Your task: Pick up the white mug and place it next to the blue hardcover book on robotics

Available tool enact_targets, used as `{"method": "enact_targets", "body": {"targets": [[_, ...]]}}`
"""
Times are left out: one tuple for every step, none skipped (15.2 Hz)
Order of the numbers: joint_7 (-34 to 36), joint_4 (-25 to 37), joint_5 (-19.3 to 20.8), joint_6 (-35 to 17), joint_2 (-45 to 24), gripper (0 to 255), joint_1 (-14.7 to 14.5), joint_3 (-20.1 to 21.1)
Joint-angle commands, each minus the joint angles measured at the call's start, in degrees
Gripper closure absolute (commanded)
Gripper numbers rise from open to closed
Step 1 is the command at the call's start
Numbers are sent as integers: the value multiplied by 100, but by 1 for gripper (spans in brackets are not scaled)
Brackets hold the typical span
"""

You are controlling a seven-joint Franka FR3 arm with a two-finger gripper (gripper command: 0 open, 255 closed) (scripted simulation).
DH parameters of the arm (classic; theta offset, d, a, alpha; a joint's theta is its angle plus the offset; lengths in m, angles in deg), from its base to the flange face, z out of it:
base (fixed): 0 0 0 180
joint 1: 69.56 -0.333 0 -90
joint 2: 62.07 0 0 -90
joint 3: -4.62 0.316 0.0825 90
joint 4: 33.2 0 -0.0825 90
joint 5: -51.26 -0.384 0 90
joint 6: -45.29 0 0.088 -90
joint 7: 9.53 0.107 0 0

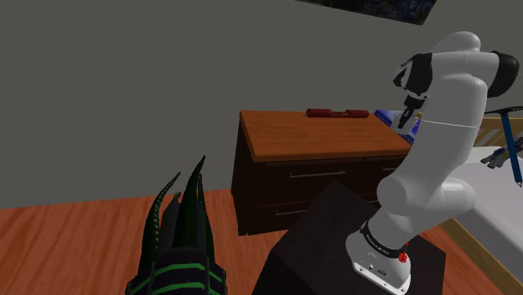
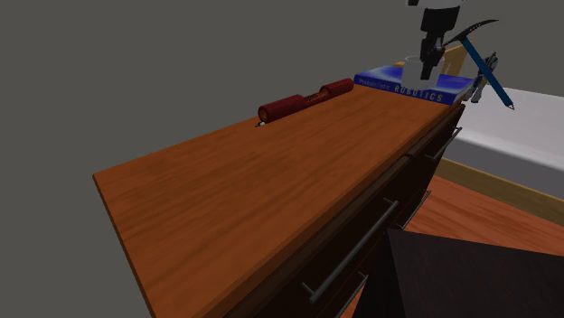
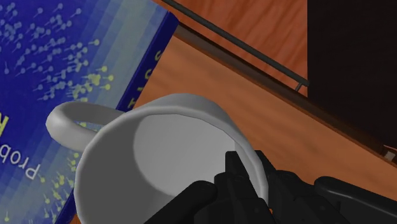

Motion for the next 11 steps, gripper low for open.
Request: {"method": "enact_targets", "body": {"targets": [[-17, -98, -41, -143, -51, 255, 9, 25], [-27, -134, -66, -206, -83, 255, 18, 40], [-38, -169, -90, -268, -117, 255, 28, 56], [-49, -202, -116, -330, -151, 255, 38, 72], [-60, -234, -142, -392, -187, 255, 49, 89], [-72, -264, -168, -453, -223, 255, 60, 106], [-84, -293, -195, -513, -260, 255, 72, 124], [-92, -312, -214, -554, -285, 255, 81, 137], [-92, -313, -214, -554, -285, 255, 81, 137], [-92, -312, -214, -554, -285, 255, 81, 137], [-92, -312, -214, -554, -285, 255, 81, 137]]}}
